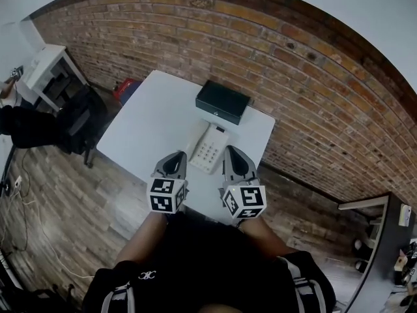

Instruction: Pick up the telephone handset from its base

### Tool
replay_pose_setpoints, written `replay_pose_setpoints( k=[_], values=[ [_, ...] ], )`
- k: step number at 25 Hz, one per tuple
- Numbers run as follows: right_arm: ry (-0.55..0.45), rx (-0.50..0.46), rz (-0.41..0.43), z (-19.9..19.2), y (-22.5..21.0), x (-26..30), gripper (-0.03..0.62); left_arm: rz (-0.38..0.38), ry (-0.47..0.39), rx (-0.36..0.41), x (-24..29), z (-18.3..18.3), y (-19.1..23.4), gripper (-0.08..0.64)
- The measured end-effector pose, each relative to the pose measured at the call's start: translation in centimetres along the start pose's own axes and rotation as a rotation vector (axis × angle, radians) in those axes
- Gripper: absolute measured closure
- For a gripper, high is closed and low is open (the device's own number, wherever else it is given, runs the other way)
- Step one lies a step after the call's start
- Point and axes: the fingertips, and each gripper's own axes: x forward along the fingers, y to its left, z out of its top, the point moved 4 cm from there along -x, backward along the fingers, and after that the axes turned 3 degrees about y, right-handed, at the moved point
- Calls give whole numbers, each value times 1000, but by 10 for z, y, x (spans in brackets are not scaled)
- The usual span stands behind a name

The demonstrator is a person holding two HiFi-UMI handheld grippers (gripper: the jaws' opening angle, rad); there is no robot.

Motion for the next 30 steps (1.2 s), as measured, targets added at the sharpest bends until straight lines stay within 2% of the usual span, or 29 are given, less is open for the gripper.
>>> replay_pose_setpoints(
  k=[14, 18, 22, 25, 30],
  values=[
    [27, 16, -150, -2, 1, 20, 595, -151, 141, 85, 78, -15, 32, 557],
    [35, 23, -208, -5, -6, 18, 595, -164, 190, 103, 101, -29, 43, 557],
    [44, 28, -265, -10, -16, 10, 595, -142, 212, 119, 122, -36, 48, 554],
    [47, 40, -306, -13, -25, 4, 595, -143, 237, 142, 139, -42, 48, 472],
    [41, 42, -365, -11, -34, -1, 595, -157, 323, 192, 166, -59, 48, 436]
  ],
)
